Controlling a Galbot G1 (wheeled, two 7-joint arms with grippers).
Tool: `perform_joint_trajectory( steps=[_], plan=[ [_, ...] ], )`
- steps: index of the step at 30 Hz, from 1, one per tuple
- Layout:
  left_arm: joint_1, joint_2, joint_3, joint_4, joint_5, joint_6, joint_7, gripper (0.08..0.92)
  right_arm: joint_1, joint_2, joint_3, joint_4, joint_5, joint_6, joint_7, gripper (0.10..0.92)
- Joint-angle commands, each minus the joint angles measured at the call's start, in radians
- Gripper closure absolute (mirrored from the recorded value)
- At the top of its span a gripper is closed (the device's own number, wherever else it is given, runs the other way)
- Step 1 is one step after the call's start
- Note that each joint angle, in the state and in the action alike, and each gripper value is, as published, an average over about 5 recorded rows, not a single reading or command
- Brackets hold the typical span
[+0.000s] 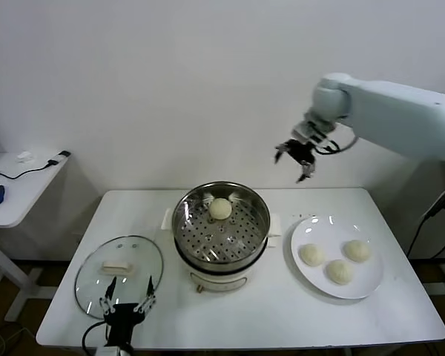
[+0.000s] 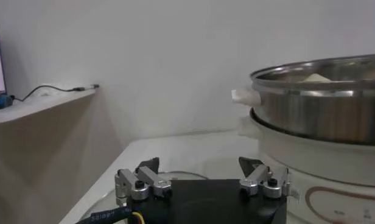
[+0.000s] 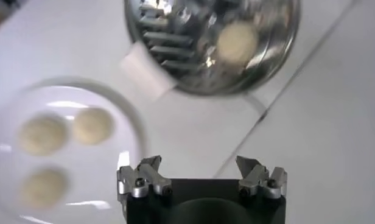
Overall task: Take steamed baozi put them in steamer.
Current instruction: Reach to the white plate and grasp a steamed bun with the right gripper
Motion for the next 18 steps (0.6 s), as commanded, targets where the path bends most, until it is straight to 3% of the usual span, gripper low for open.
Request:
perform_joint_trajectory(
  steps=[1, 18],
  plan=[
    [-0.008, -0.007, -0.003, 0.007, -0.001, -0.005, -0.006, 0.177, -0.12, -0.311, -0.113, 0.306, 0.211, -0.481, 0.16, 0.203],
    [0.001, -0.021, -0.014, 0.01, 0.002, -0.003, -0.007, 0.177, -0.503, -0.218, 0.16, 0.09, 0.028, -0.51, 0.216, 0.203]
  ],
)
